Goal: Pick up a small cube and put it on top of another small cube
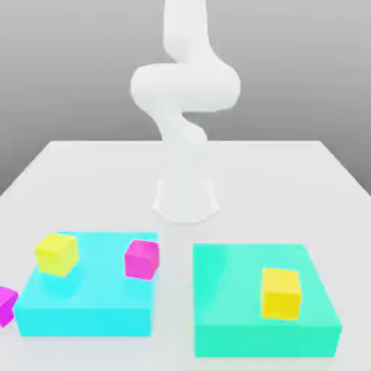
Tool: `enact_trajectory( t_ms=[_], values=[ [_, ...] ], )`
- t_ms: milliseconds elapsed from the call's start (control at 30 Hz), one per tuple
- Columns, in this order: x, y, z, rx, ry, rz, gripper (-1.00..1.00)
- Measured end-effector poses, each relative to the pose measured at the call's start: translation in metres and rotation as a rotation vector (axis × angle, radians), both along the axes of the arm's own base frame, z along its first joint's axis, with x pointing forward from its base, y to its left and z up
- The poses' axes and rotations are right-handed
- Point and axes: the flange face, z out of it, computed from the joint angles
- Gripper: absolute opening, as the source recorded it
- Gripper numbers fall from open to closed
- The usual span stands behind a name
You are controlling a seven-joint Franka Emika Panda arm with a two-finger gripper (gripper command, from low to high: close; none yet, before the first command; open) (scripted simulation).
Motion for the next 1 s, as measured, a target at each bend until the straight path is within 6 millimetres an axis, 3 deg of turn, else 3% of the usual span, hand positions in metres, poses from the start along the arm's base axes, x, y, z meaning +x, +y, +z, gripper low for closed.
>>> enact_trajectory(
  t_ms=[200,433,533,667,900,1000],
  values=[
    [0.062,-0.069,-0.090,0.126,0.135,-0.356,0.00],
    [0.088,-0.164,-0.209,0.283,0.261,-0.766,0.00],
    [0.085,-0.204,-0.263,0.356,0.307,-0.942,0.00],
    [0.060,-0.264,-0.336,0.463,0.358,-1.204,0.00],
    [0.011,-0.313,-0.462,0.651,0.450,-1.592,0.00],
    [0.000,-0.321,-0.507,0.688,0.464,-1.666,0.00]
  ],
)
